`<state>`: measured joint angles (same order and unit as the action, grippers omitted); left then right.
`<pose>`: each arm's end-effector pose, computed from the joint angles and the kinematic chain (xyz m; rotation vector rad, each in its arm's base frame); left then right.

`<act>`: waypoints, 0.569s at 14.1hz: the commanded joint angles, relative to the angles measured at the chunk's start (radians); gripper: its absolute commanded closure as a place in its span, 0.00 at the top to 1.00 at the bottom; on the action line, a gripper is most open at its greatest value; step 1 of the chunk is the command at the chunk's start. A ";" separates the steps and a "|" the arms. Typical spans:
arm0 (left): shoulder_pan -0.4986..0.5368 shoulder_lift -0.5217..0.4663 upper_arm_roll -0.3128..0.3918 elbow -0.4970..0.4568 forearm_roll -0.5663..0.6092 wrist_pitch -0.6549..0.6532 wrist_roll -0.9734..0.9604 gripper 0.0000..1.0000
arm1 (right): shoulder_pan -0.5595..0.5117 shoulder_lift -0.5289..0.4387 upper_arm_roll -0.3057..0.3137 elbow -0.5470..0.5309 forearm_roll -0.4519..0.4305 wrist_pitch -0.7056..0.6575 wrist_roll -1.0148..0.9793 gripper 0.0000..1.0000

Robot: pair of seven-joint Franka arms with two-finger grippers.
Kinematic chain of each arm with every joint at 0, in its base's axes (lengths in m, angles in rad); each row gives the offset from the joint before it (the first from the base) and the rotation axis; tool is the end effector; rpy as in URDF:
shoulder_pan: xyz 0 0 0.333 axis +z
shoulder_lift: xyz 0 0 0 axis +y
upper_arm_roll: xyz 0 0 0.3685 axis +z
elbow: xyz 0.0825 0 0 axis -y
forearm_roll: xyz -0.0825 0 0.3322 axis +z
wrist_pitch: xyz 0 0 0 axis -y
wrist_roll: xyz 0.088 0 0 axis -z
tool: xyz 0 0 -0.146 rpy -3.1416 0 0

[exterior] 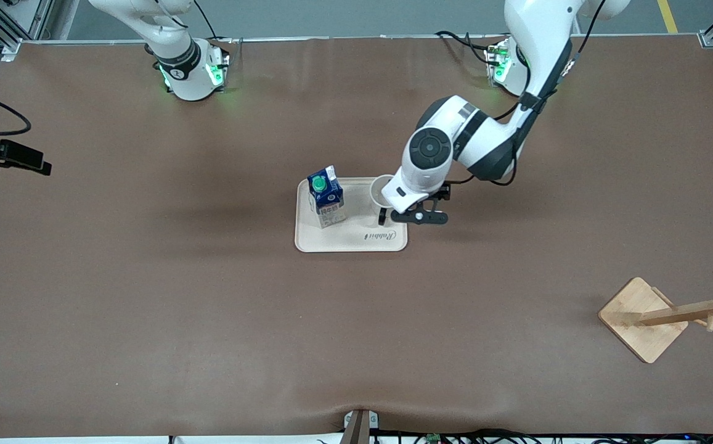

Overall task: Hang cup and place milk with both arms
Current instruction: 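Reach the left gripper down to the white mug on the tray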

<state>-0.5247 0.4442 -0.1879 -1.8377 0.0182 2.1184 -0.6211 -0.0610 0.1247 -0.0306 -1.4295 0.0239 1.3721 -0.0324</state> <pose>0.4625 -0.3847 0.3216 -3.0844 0.1399 0.2531 0.5169 -0.0424 0.6169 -3.0965 0.0879 0.2803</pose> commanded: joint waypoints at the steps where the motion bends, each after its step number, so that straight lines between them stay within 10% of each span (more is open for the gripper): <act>1: -0.032 0.017 0.002 -0.008 0.002 0.028 -0.023 0.99 | -0.016 0.007 0.012 0.001 0.016 -0.022 0.000 1.00; 5: -0.040 0.079 -0.008 -0.002 0.003 0.081 -0.022 0.74 | -0.014 0.010 0.012 -0.005 0.025 -0.013 0.005 1.00; 8: -0.040 0.082 -0.008 0.006 0.005 0.092 -0.011 0.37 | -0.017 0.026 0.012 -0.006 0.027 0.001 0.008 1.00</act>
<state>-0.5615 0.5305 -0.1947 -1.8417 0.0182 2.2052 -0.6325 -0.0611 0.1418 -0.0297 -1.4352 0.0323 1.3633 -0.0315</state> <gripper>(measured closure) 0.383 0.000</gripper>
